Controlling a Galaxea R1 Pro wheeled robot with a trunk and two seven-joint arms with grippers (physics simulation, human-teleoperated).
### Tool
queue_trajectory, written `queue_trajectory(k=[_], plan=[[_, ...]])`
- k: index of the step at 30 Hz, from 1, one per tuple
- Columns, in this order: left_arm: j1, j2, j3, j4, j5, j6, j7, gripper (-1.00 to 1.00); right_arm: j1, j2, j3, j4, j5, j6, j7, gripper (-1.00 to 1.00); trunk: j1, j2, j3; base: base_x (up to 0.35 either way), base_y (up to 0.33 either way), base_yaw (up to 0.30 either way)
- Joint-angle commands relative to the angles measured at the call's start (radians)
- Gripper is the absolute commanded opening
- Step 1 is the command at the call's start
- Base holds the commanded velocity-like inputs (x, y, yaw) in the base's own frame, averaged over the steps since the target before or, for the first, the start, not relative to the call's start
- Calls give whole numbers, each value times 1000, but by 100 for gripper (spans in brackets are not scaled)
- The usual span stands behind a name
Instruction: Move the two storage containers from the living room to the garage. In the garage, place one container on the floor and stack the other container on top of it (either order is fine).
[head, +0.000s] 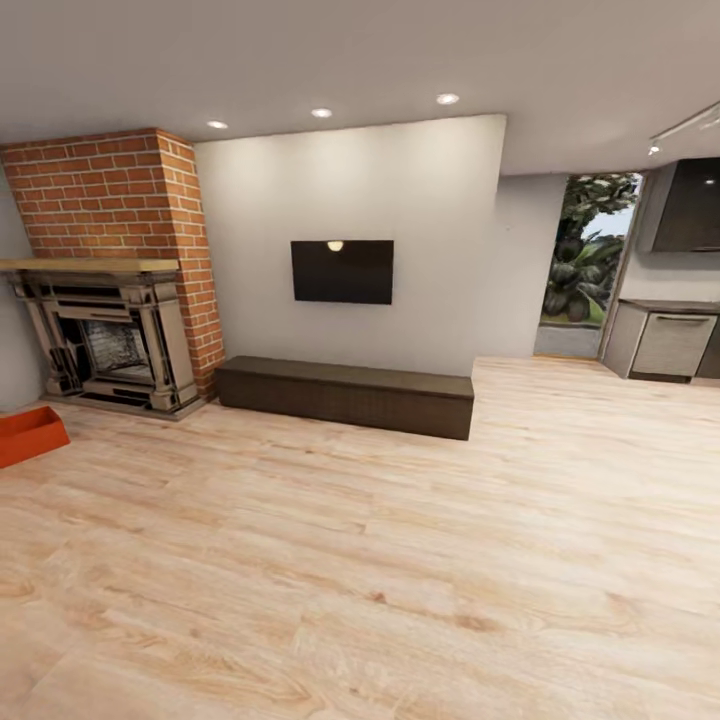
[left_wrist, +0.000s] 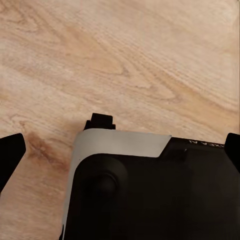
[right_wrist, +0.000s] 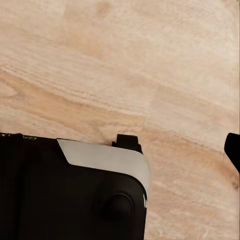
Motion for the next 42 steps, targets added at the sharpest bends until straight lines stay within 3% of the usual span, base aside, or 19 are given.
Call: queue_trajectory(k=[1,32,42], plan=[[-1,0,-2,0,9,2,-4,100,-1,0,8,3,-10,-6,3,100,1,-1,0,321,0,108],[0,0,-2,0,9,2,-4,100,-1,-1,8,3,-9,-5,3,100,1,-1,3,321,0,13],[-1,0,-2,0,9,2,-4,100,-1,-1,8,3,-9,-6,3,100,1,-1,3,321,0,223]])
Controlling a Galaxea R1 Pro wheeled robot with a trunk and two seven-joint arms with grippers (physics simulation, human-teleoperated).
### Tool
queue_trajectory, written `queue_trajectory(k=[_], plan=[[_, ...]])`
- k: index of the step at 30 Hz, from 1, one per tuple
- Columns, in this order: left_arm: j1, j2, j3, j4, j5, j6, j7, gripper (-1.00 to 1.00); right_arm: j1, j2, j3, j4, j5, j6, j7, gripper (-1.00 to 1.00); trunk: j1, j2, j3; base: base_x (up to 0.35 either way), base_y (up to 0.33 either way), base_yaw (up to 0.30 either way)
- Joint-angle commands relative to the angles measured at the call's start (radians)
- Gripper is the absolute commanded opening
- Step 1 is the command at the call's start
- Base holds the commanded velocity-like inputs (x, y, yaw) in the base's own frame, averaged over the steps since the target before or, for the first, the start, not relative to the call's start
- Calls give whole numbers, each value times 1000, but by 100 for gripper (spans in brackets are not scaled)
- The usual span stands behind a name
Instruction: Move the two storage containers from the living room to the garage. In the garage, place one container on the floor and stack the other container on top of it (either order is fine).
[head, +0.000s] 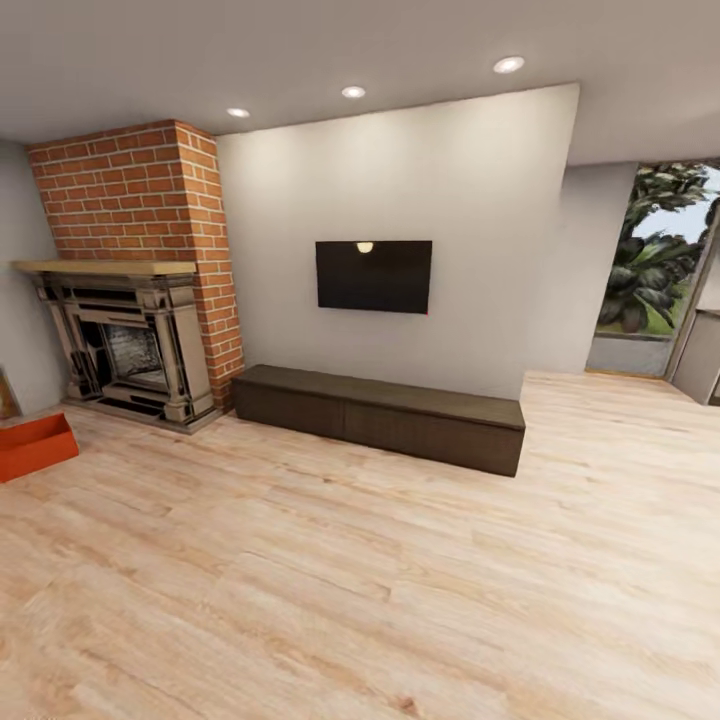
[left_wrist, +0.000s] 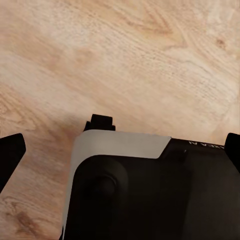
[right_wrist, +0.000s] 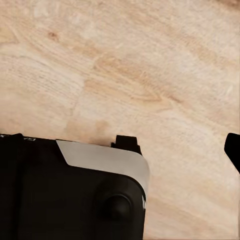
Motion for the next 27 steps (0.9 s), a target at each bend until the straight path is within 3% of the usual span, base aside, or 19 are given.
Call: queue_trajectory(k=[1,9,27], plan=[[0,0,-2,0,9,2,-4,100,-1,0,8,3,-10,-6,3,100,1,-1,-1,321,0,268],[0,0,-2,0,9,2,-4,100,-1,0,9,3,-10,-6,3,100,1,-1,-1,321,0,241],[0,0,-2,0,9,2,-4,100,-1,0,9,3,-10,-5,3,100,1,-1,-1,321,0,11]])
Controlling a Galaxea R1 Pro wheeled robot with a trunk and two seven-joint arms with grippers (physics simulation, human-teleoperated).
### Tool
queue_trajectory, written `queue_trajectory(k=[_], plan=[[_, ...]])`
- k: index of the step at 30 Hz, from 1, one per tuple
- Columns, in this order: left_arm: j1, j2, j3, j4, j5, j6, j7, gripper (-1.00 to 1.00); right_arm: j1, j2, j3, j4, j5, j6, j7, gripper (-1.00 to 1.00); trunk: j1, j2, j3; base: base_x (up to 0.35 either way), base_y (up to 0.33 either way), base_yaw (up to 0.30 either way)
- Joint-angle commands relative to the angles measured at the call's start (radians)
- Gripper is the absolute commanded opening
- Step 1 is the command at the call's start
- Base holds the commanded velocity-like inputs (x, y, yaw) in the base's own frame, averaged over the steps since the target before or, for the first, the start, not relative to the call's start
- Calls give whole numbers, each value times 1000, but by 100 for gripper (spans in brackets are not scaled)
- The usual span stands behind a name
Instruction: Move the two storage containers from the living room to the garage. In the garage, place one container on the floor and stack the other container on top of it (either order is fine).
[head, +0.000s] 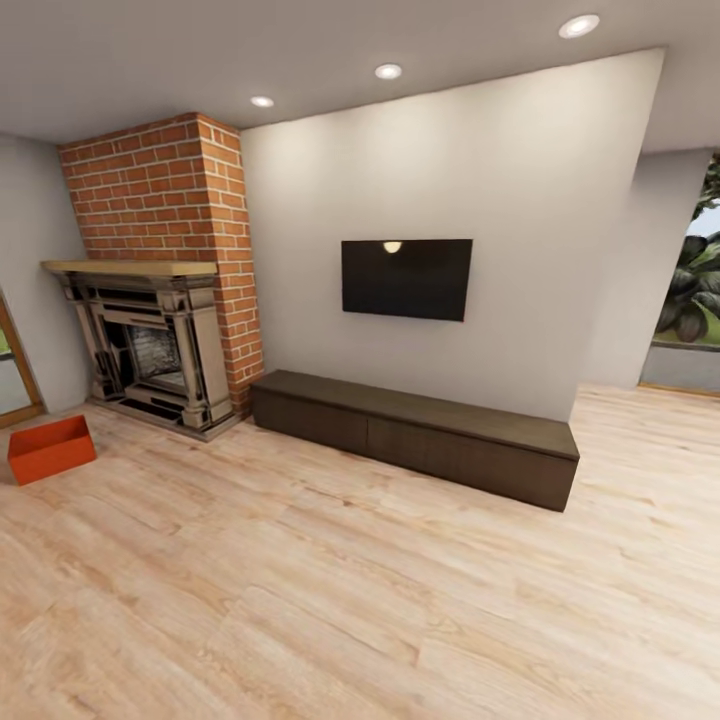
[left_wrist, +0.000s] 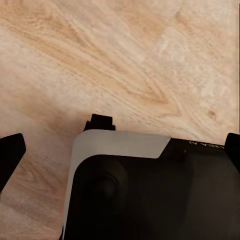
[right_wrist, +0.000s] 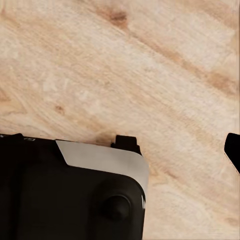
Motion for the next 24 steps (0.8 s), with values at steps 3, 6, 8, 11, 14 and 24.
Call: queue_trajectory(k=[3,6,8,11,14,24], plan=[[-1,0,-2,0,9,2,-4,100,-1,0,8,3,-10,-5,3,100,1,-1,-1,321,0,0],[-1,0,-2,0,9,2,-4,100,-1,0,8,3,-10,-5,3,100,1,-1,-1,321,0,0],[-1,0,-2,0,9,2,-4,100,-1,0,8,3,-10,-5,3,100,1,-1,-1,321,0,0],[-1,0,-2,0,9,2,-4,100,-1,0,9,3,-10,-5,3,100,1,-1,-1,321,0,0],[-1,0,-2,0,9,2,-4,100,-1,0,8,3,-10,-5,3,100,1,-1,-1,321,0,0],[-1,0,-2,0,9,2,-4,100,-1,0,8,3,-9,-5,3,100,1,-1,-1,321,0,0]])
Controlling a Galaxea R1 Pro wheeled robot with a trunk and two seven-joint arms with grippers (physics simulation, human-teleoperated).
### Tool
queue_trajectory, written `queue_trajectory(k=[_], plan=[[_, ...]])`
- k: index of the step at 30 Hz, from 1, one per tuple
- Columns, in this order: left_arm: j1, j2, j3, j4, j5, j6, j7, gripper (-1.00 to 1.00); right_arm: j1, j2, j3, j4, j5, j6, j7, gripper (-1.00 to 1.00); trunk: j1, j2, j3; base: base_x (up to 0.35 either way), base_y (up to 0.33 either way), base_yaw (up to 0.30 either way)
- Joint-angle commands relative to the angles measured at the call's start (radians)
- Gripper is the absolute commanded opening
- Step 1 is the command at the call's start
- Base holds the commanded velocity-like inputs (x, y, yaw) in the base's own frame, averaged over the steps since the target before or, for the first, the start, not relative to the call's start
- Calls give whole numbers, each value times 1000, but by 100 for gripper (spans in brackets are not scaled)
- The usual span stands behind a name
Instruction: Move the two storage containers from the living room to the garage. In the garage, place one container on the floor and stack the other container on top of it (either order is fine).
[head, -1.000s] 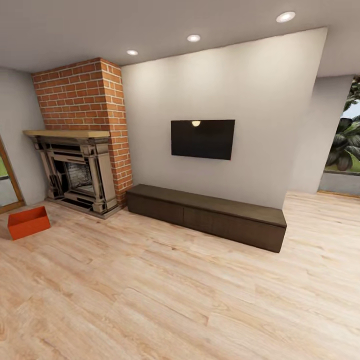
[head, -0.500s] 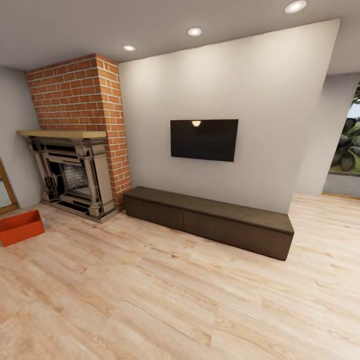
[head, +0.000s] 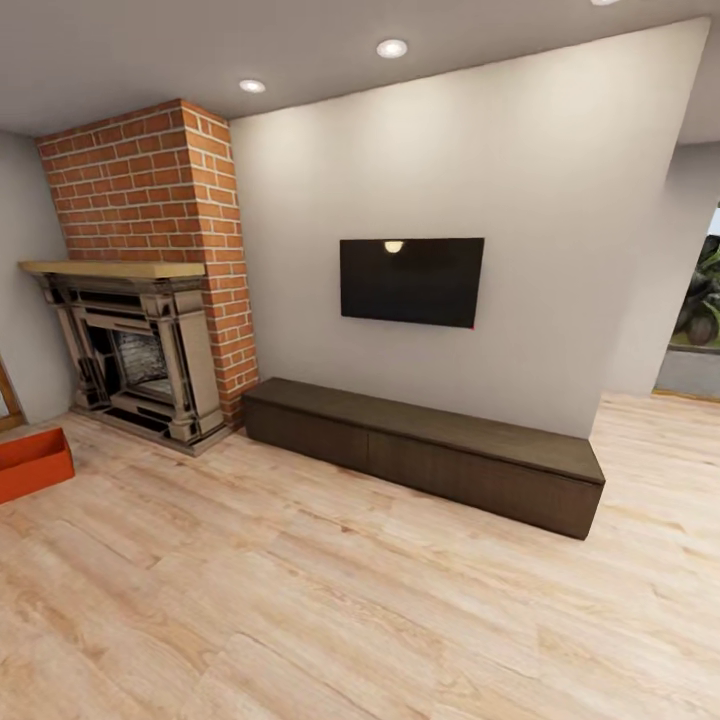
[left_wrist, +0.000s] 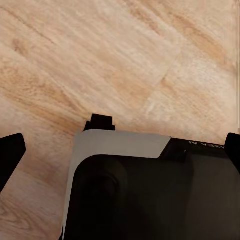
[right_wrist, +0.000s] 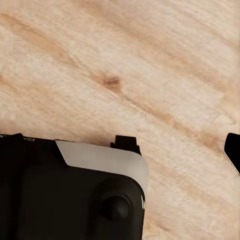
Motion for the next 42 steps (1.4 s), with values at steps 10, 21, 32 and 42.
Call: queue_trajectory(k=[10,21,32,42], plan=[[-1,0,-2,0,9,2,-4,100,-1,1,9,3,-10,-5,2,100,1,-1,-1,321,0,45],[0,0,-2,0,9,2,-4,100,0,2,10,3,-10,-5,3,100,1,-1,-1,321,0,259],[0,0,-2,0,9,2,-4,100,-1,2,10,3,-10,-5,2,100,1,-1,-1,321,0,268],[-1,0,-2,0,9,2,-4,100,-1,1,10,3,-10,-5,3,100,1,-1,-1,321,0,268]])
